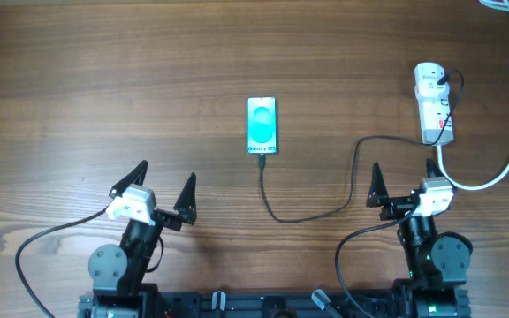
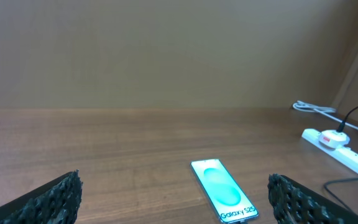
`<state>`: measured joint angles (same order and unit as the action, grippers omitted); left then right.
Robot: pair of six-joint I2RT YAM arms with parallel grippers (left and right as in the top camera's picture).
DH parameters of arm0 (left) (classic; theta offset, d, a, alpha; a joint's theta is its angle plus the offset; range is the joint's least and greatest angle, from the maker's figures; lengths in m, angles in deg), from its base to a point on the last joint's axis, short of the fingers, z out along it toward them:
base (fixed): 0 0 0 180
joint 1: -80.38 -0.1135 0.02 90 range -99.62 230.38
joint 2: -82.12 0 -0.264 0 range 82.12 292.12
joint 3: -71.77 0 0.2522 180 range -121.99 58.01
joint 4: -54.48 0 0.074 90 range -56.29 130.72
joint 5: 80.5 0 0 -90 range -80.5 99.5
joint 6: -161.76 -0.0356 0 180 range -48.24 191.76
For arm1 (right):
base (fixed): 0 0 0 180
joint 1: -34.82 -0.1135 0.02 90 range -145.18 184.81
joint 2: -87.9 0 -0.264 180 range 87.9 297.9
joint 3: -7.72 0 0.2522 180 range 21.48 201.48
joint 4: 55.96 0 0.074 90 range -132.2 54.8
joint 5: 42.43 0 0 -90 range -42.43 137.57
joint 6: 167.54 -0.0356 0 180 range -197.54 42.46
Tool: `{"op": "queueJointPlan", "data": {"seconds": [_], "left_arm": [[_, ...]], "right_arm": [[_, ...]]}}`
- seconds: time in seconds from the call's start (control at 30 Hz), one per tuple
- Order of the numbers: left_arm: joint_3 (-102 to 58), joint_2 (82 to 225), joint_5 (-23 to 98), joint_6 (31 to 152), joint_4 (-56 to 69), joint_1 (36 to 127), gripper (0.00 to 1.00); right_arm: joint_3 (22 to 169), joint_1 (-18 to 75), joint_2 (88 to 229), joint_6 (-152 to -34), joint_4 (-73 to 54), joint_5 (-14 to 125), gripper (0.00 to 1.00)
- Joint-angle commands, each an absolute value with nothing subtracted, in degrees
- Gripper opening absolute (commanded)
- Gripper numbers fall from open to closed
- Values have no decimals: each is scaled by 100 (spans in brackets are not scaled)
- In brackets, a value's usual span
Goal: Plug charger to phone and switch on socket
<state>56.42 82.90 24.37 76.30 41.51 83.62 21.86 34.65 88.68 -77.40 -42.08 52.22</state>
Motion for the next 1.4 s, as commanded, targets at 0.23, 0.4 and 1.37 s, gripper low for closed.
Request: {"op": "queueJointPlan", "data": {"seconds": [0.23,0.4,1.37], "left_arm": [[5769,8229,1099,7521,3694,8307,100],[5769,8229,988,7512,3633,8211,100],[5769,8229,1093,7049,3629,8015,100]], "right_arm": [[2184,3507,8818,-7687,-4219,5143,100],[2184,3507,8818,-7690,-4219,5145,100],[2184,3504,8818,-7690,-4219,5143,100]]}}
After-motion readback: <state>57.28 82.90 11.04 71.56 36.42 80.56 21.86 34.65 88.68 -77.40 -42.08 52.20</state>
